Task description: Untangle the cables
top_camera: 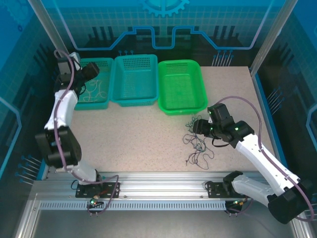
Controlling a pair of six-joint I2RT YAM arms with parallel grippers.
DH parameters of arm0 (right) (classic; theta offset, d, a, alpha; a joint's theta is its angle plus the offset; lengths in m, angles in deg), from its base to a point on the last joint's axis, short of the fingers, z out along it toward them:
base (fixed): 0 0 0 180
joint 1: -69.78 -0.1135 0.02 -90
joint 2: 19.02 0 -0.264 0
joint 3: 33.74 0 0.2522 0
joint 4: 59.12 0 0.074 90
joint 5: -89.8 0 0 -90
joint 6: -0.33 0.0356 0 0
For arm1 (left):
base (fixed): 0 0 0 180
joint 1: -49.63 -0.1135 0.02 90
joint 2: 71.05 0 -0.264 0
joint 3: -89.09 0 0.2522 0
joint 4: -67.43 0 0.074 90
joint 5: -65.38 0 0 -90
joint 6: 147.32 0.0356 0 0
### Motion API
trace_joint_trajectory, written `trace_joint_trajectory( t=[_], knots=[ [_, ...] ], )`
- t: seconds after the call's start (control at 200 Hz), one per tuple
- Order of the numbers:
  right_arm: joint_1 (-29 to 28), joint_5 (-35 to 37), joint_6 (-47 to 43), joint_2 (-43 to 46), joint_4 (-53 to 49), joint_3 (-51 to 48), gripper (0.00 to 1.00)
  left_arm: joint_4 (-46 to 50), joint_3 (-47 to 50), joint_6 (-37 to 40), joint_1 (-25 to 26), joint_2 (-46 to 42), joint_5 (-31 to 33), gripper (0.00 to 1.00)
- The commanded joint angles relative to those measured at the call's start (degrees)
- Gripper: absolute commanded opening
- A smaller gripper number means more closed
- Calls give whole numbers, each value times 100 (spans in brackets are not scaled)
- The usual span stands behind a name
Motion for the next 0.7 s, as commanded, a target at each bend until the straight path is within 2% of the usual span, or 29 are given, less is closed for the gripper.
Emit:
trace_joint_trajectory(
  t=[0.0,0.15,0.33,0.47,0.53,0.615,0.695],
  knots=[
    [224,-155,-173,-361,157,-105,61,-582,507,-564,685,-1153,-715,73],
    [282,-267,-394,-1258,464,132,61,-795,1565,-538,2110,-2258,-587,74],
    [273,-295,-313,-2417,1153,239,64,-1557,3026,-588,3755,-3029,-250,74],
    [240,-292,-326,-3261,1612,268,63,-1576,3515,-147,4527,-3184,-57,74],
    [229,-199,-392,-3516,1742,273,55,-1418,3535,49,4680,-3167,-32,74],
    [225,2,-483,-3631,1797,266,30,-1253,3515,167,4712,-3161,-16,74],
    [208,150,-641,-3474,1741,188,11,-1047,3404,240,4720,-3165,116,75]
  ],
)
